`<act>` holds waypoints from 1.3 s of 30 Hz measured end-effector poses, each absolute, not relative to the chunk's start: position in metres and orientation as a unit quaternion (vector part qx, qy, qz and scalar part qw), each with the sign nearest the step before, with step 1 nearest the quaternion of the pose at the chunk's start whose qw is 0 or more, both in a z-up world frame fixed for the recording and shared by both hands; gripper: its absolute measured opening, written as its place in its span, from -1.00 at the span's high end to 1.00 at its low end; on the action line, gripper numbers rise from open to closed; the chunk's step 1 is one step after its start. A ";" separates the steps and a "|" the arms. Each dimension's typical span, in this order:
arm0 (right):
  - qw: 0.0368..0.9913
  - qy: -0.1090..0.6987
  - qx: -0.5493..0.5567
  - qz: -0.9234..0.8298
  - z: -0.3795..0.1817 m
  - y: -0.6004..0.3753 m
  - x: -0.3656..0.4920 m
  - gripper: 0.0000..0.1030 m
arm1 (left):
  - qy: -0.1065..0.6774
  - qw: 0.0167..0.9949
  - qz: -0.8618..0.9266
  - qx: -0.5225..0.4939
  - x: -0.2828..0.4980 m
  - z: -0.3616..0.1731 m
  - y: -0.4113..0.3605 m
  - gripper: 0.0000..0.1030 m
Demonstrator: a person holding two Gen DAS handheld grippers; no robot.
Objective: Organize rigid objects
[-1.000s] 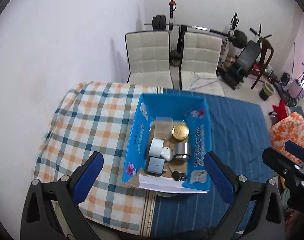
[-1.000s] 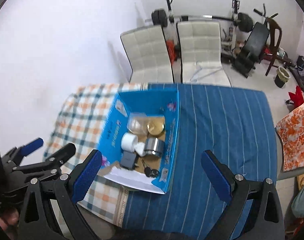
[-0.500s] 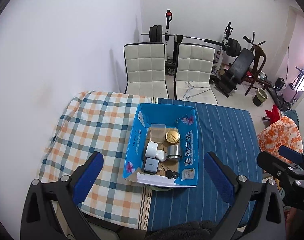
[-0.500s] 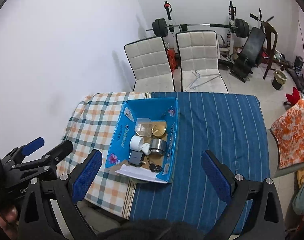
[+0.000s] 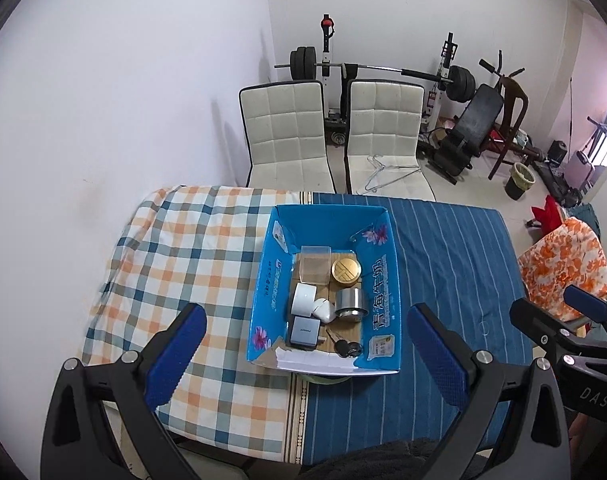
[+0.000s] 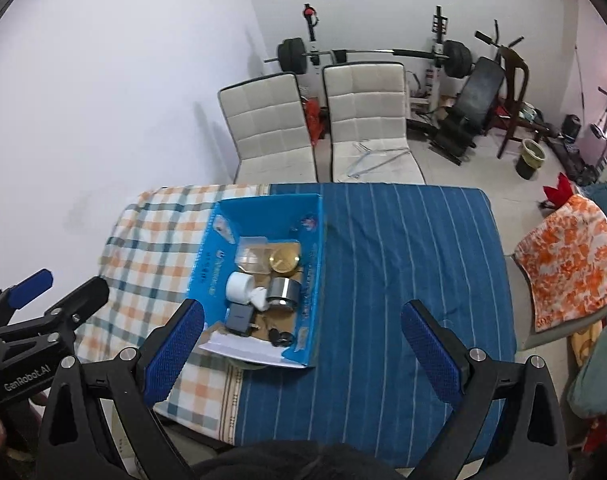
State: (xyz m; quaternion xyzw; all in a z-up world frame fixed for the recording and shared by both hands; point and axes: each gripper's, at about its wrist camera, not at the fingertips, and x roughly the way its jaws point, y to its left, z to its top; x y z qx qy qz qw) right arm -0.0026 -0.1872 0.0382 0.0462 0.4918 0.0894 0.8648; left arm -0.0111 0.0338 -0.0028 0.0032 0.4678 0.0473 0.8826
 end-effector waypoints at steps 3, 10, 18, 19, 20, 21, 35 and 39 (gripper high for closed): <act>0.862 0.499 0.043 0.080 0.029 -0.187 0.001 -0.96 | 0.470 0.882 0.045 0.005 -0.008 -0.006 0.034 -1.00; 0.862 0.501 0.040 0.071 0.020 -0.184 0.004 -0.96 | 0.470 0.882 0.041 0.007 -0.007 -0.008 0.034 -1.00; 0.864 0.498 0.039 0.067 0.019 -0.182 0.005 -0.96 | 0.468 0.883 0.042 0.011 -0.003 -0.006 0.036 -1.00; 0.865 0.497 0.039 0.066 0.019 -0.182 0.005 -0.96 | 0.468 0.883 0.042 0.012 -0.003 -0.006 0.037 -1.00; 0.865 0.496 0.038 0.065 0.020 -0.182 0.005 -0.96 | 0.467 0.883 0.042 0.011 -0.003 -0.006 0.037 -1.00; 0.865 0.497 0.039 0.064 0.020 -0.182 0.006 -0.96 | 0.467 0.883 0.042 0.011 -0.001 -0.006 0.038 -1.00; 0.865 0.497 0.042 0.055 0.017 -0.186 0.006 -0.96 | 0.469 0.882 0.040 0.008 0.000 -0.009 0.042 -1.00; 0.865 0.497 0.042 0.054 0.017 -0.187 0.007 -0.96 | 0.471 0.882 0.035 0.005 0.000 -0.010 0.043 -1.00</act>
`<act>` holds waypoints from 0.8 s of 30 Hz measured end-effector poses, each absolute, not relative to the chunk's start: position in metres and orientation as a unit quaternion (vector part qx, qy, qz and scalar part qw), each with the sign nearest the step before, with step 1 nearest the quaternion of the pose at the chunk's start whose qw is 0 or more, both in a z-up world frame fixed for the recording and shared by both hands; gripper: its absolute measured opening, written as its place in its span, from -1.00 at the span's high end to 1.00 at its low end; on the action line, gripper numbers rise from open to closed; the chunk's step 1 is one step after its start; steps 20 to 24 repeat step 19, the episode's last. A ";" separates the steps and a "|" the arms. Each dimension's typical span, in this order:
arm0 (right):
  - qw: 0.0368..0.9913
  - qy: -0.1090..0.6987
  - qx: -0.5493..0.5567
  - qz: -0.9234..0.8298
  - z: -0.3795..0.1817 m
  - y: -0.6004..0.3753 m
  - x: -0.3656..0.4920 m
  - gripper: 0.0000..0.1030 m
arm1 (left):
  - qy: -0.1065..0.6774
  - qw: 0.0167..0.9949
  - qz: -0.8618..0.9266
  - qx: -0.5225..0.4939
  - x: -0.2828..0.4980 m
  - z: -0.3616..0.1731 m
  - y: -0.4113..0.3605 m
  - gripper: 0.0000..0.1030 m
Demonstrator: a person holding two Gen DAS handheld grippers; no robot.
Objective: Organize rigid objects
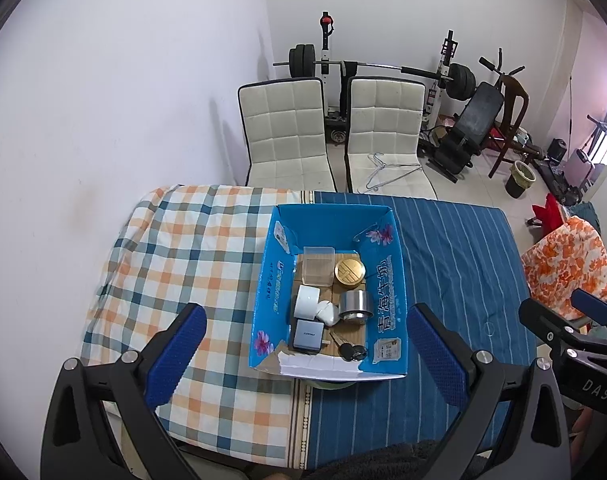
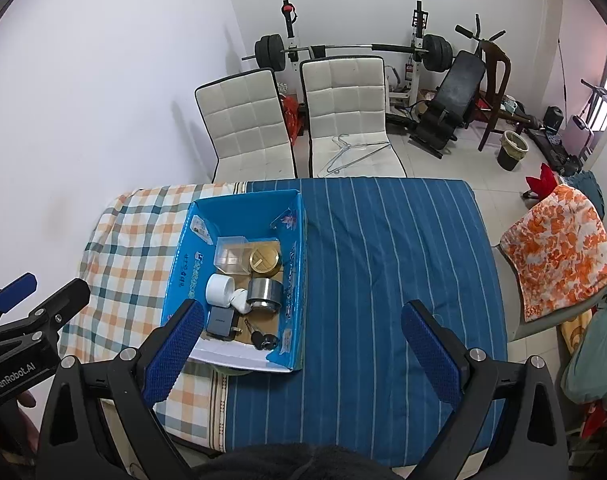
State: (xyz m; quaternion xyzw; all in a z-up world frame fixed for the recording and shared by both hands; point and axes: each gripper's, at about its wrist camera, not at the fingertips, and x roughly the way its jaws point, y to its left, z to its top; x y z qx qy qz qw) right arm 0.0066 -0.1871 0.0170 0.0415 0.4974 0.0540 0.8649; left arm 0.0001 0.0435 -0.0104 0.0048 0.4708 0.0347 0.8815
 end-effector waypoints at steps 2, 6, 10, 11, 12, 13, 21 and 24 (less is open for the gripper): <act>0.864 0.498 0.043 0.054 0.017 -0.188 0.007 -0.96 | 0.473 0.880 0.033 0.000 0.000 -0.012 0.043 -1.00; 0.864 0.498 0.043 0.056 0.018 -0.188 0.007 -0.96 | 0.476 0.879 0.036 0.001 -0.002 -0.014 0.038 -1.00; 0.864 0.499 0.043 0.057 0.018 -0.188 0.008 -0.96 | 0.478 0.878 0.037 0.001 -0.003 -0.014 0.035 -1.00; 0.864 0.499 0.042 0.057 0.018 -0.188 0.008 -0.96 | 0.478 0.878 0.036 0.001 -0.003 -0.014 0.035 -1.00; 0.864 0.499 0.042 0.057 0.018 -0.187 0.008 -0.96 | 0.478 0.878 0.037 0.001 -0.003 -0.014 0.035 -1.00; 0.863 0.500 0.043 0.057 0.018 -0.188 0.008 -0.96 | 0.477 0.878 0.038 0.000 -0.003 -0.014 0.036 -1.00; 0.863 0.500 0.044 0.056 0.017 -0.187 0.008 -0.96 | 0.474 0.879 0.039 -0.003 -0.003 -0.012 0.038 -1.00; 0.863 0.500 0.044 0.056 0.017 -0.187 0.008 -0.96 | 0.474 0.879 0.039 -0.003 -0.003 -0.012 0.038 -1.00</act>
